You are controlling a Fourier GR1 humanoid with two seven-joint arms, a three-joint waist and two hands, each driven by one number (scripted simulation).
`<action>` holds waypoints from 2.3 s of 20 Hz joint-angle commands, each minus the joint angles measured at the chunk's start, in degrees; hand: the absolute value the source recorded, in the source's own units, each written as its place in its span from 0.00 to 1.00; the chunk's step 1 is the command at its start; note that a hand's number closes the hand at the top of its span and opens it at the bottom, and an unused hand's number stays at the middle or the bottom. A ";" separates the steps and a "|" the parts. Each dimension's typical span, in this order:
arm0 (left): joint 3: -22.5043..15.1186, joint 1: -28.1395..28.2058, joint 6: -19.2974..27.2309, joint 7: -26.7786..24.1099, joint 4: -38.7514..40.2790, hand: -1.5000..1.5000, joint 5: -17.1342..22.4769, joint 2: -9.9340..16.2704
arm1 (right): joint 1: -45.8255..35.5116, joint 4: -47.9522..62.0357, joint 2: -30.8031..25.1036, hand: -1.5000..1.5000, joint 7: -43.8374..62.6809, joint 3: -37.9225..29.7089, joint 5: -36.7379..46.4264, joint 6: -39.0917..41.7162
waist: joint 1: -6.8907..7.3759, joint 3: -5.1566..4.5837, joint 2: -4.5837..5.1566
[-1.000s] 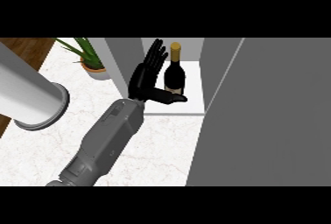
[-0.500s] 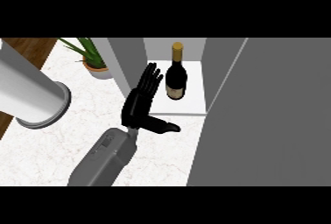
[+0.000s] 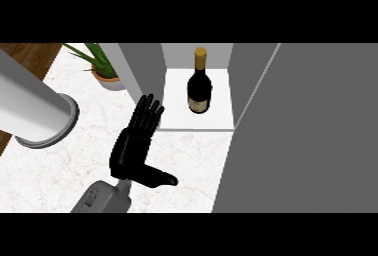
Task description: Pick up the wine, place it into the cabinet and close the cabinet
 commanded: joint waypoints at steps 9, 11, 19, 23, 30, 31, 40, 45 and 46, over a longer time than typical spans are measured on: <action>3.73 10.22 -3.37 -2.28 -8.79 0.00 0.49 7.12 | 1.59 -11.26 -6.18 0.00 2.00 8.51 -4.29 11.81 | 0.02 -0.03 0.17; 7.88 10.91 -8.26 -1.99 -8.93 0.00 3.89 11.68 | 0.74 -10.89 -7.35 1.00 -0.02 10.16 -3.48 14.84 | 0.18 -0.05 0.17; 13.79 15.96 -10.98 -1.55 -12.09 0.00 6.60 17.20 | -1.01 -12.42 -5.61 1.00 2.14 14.61 -0.18 16.16 | -0.04 -0.13 0.11; 14.85 13.62 -11.94 -1.26 -10.21 0.00 6.42 17.23 | -5.02 -9.92 -2.52 1.00 2.45 14.72 -1.31 17.45 | -0.21 -0.08 0.42; 19.09 13.98 -17.05 0.06 -9.01 0.00 9.56 21.66 | -8.89 -10.42 -0.13 1.00 7.06 15.45 -1.77 17.75 | 0.32 -0.25 0.50; 19.50 13.76 -16.28 0.59 -9.47 0.00 10.32 21.22 | -9.01 -8.33 1.30 1.00 6.64 16.61 -0.97 17.47 | 0.28 -0.20 0.44; 21.58 14.12 -21.65 1.52 -7.81 0.00 12.78 24.20 | -15.26 -5.08 7.41 1.00 9.51 14.05 -5.13 18.99 | 2.49 -0.40 0.90; 21.46 13.98 -22.50 2.12 -7.64 0.00 12.34 24.96 | -20.53 -1.32 11.14 1.00 13.46 12.17 -6.45 20.34 | 4.31 -0.48 1.11; 21.40 11.65 -22.44 2.31 -7.13 0.00 12.81 24.36 | -22.67 -1.11 11.91 1.00 14.75 10.69 -7.68 20.87 | 3.92 -0.51 1.40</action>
